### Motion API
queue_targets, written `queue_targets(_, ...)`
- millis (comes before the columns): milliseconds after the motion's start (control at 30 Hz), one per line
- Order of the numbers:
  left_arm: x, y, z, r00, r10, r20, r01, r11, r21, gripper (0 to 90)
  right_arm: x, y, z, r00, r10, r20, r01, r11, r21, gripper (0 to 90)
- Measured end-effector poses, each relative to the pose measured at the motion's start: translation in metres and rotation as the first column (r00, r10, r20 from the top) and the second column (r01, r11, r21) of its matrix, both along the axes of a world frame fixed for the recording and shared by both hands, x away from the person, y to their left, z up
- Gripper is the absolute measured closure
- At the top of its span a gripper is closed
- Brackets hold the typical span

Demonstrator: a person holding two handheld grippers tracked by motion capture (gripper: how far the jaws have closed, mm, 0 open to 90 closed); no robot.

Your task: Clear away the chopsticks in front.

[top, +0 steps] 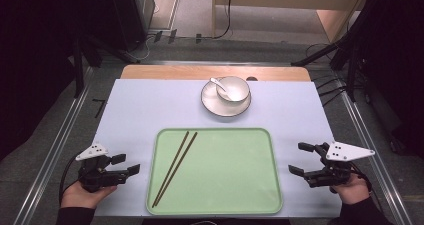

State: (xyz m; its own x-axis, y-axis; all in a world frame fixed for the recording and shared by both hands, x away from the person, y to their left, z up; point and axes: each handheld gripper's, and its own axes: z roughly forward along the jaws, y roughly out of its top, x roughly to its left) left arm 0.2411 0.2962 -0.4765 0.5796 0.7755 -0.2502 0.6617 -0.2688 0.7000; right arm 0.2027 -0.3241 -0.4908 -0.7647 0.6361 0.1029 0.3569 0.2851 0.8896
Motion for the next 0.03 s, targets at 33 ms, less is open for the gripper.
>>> queue_targets(33, 0.0002, -0.0002, -0.0006, 1.0, 0.01, 0.001, -0.01, 0.9999, 0.005, 26.2, 0.0003, 0.0, -0.0002, 1.0, 0.002, 0.001, -0.002, 1.0, 0.0, 17.4)
